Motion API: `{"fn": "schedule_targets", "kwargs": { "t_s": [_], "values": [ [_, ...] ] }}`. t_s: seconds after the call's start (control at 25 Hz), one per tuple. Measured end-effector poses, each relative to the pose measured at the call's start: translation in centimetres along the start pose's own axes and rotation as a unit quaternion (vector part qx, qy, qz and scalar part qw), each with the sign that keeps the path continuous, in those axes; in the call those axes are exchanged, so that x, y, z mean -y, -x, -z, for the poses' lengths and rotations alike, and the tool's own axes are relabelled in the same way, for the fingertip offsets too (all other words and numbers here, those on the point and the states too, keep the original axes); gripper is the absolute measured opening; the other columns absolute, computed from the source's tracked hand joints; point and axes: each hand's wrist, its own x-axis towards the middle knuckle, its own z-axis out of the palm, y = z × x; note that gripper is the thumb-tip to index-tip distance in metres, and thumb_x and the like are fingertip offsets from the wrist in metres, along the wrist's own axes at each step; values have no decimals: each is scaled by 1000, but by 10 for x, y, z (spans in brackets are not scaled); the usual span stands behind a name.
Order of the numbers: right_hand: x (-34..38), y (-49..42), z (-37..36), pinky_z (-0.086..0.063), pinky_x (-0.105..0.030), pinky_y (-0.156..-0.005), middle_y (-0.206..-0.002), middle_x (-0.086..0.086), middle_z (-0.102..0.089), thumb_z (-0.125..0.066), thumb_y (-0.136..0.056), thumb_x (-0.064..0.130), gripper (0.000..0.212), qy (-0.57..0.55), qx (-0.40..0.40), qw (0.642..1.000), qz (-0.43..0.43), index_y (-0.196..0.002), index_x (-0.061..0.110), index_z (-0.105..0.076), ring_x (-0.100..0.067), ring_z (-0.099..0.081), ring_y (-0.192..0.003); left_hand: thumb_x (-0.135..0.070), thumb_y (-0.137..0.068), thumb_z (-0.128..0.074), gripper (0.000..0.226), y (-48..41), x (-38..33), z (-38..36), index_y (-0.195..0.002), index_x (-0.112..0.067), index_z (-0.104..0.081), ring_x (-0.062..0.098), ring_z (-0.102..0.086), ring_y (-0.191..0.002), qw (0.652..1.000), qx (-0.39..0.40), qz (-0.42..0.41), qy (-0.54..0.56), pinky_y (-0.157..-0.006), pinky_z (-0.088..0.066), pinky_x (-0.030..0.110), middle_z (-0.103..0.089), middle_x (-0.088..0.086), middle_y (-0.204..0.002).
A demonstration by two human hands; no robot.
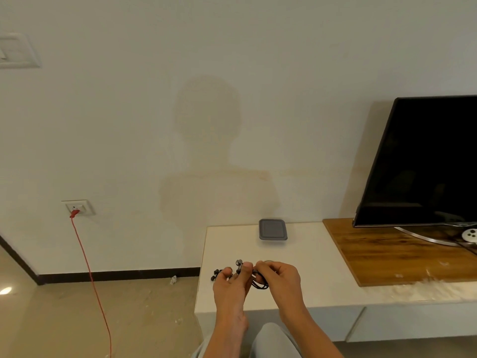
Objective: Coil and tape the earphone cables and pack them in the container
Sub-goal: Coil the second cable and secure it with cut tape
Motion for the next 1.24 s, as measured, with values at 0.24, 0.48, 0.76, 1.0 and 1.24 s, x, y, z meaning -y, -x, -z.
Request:
{"fn": "schedule_targets", "kwargs": {
  "t_s": [0.24, 0.48, 0.76, 1.0, 1.24],
  "values": [
    [13, 1, 2, -43, -16, -55, -58, -1, -64, -65, -83, 15, 13, 40, -10, 998, -40, -94, 12, -57, -10, -60, -58, -9, -76, -77, 41, 0, 0, 3, -103, -3, -46, 27, -65, -88, 1000, -2, -16, -9, -96, -49, 39, -69, 16, -92],
    [10, 2, 10, -52, -29, -67, -56, 3, -63, -56, -92, 16, 9, 93, 30, 994, 43, -94, 19, -48, -7, -60, -57, -6, -77, -76, 38, 5, -5, -1, -100, -5, -46, 27, -67, -88, 1000, 1, 1, 17, -100, -48, 40, -70, 21, -99],
    [12, -6, 18, -50, -15, -68, -63, 9, -62, -51, -96, 17, 27, 180, 113, 975, 64, -73, 25, -65, -10, -62, -67, -4, -77, -75, 41, 9, -9, -4, -101, -8, -43, 31, -68, -93, 1000, 8, 7, 10, -102, -45, 42, -69, 24, -103],
    [25, -13, 32, -47, -28, -82, -68, 5, -62, -43, -99, 30, 37, 210, 244, 947, -30, -82, 9, -69, -10, -55, -70, 1, -80, -72, 45, 10, -17, -1, -110, -8, -39, 27, -66, -65, 999, 43, 5, 9, -89, -53, 43, -69, 26, -98],
    [22, -11, 38, -52, -23, -71, -76, -3, -60, -64, -75, 13, 15, 250, 280, 927, 31, -87, 22, -68, -8, -53, -69, -1, -76, -76, 45, 11, -23, -1, -106, -15, -44, 27, -72, -66, 999, 1, -26, -42, -69, -60, 35, -68, 26, -102]
  ]
}}
